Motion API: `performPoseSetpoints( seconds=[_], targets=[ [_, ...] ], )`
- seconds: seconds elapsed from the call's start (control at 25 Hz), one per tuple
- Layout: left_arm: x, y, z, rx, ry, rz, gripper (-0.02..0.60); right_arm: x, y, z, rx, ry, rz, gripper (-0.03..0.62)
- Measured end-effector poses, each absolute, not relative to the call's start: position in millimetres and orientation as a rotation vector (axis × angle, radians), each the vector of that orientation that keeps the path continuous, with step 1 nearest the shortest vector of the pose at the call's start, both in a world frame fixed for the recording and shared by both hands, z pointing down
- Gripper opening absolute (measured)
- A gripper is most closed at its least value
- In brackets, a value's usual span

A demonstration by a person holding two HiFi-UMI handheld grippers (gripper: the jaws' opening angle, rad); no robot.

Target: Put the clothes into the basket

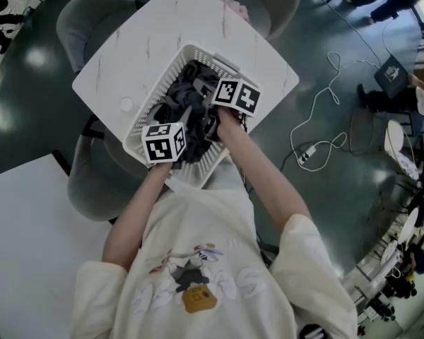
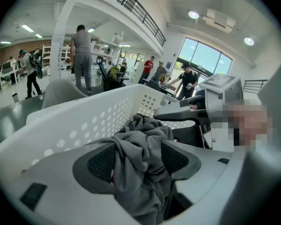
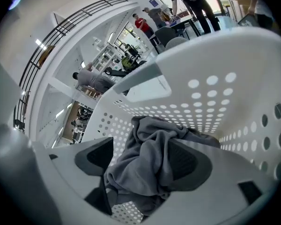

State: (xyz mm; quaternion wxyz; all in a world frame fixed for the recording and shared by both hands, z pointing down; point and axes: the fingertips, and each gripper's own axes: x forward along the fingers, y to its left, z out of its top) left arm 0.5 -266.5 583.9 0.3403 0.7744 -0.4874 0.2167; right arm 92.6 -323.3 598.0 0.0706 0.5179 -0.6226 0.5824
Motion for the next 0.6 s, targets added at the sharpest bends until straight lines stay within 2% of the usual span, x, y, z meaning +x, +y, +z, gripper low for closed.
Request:
performPoseSetpoints(
  seconds=[0.24,0.6],
  targets=[
    [11.6,-272.1,558.1,2.076,-1.287,0.512,0.288,92.5,-322.7,581.8,1.563,-1.928,1.78,0.351],
    [10.7,-259.3,532.3,2.083,-1.288,0.596,0.288,90.2,-318.3,564.4,1.562,-1.951,1.893,0.351]
  ],
)
